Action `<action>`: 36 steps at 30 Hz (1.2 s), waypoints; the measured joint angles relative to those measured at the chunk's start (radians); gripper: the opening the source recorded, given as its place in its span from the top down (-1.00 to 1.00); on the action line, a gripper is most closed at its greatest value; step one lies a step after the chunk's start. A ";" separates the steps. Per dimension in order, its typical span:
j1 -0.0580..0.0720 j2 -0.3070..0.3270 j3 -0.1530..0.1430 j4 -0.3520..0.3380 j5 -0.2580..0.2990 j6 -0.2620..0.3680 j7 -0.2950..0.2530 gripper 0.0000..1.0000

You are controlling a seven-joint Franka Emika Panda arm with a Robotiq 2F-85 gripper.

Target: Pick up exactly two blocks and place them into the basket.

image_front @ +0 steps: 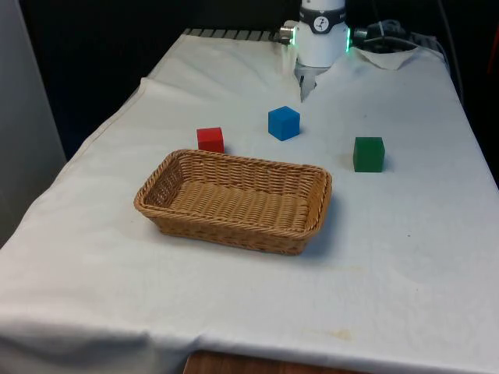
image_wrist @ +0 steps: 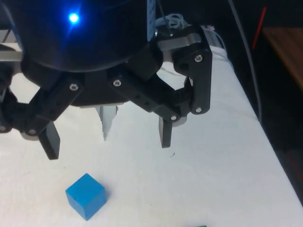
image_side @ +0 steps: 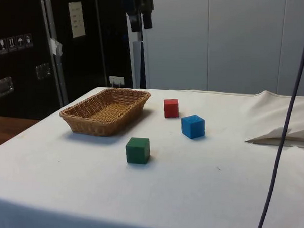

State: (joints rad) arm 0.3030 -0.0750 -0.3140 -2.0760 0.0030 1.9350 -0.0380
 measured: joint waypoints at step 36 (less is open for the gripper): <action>-0.002 -0.110 0.014 -0.387 -0.089 0.303 0.142 -1.00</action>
State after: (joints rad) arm 0.3010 -0.1850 -0.3000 -2.4630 -0.0860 2.2380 0.1040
